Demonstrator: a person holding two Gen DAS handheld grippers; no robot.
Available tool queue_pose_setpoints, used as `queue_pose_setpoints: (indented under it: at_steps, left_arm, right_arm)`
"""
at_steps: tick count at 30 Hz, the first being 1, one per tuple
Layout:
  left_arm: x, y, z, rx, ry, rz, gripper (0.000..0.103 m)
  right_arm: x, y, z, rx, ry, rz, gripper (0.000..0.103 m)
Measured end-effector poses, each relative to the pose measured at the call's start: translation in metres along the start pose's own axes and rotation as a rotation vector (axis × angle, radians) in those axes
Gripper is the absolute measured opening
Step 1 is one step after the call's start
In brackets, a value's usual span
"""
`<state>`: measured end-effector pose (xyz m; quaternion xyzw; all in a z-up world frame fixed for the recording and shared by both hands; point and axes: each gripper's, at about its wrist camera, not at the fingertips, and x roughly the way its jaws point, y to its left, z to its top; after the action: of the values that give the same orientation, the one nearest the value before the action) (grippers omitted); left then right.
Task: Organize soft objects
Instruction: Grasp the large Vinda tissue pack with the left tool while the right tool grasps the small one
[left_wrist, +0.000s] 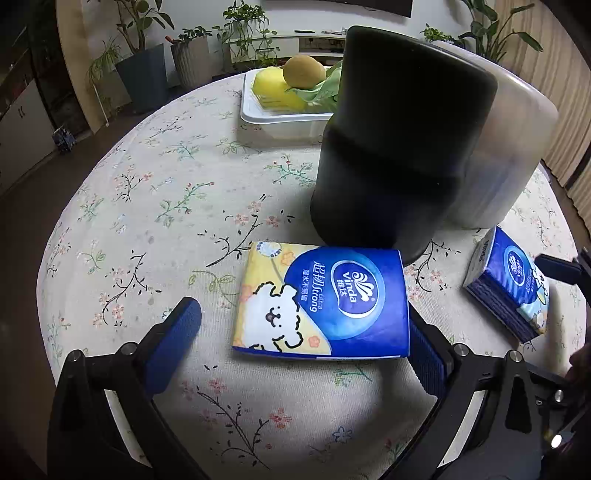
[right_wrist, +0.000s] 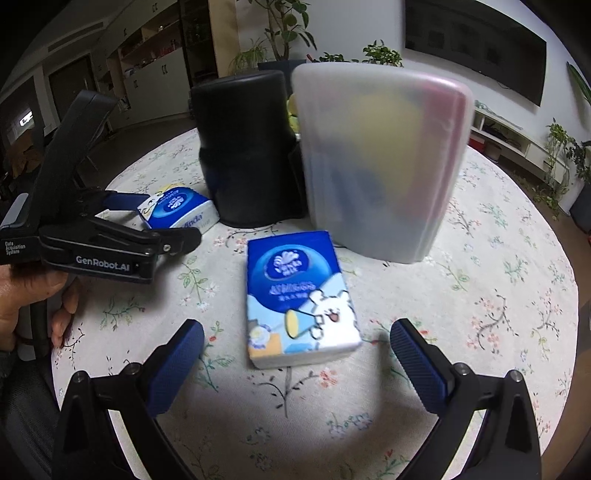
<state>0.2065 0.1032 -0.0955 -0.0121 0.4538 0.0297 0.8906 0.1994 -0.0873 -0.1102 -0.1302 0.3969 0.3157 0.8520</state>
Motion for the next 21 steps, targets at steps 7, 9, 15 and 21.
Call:
queue_pose_setpoints:
  at_steps: [7, 9, 15, 21]
  left_arm:
    - [-0.006, -0.001, -0.006, 0.002, -0.005, 0.007, 0.103]
    - [-0.007, -0.001, -0.007, 0.0, -0.005, 0.008, 0.102]
    - [-0.013, -0.003, -0.009, -0.01, -0.022, 0.015, 0.089]
    - [-0.015, -0.004, -0.011, -0.012, -0.019, 0.02, 0.089]
  right_arm:
    - [0.015, -0.004, 0.011, -0.003, 0.014, -0.025, 0.103]
    - [0.022, -0.007, 0.012, 0.013, 0.043, -0.027, 0.103]
    - [0.027, 0.004, 0.016, -0.013, 0.052, -0.045, 0.103]
    - [0.038, 0.011, 0.023, 0.008, 0.062, -0.067, 0.103]
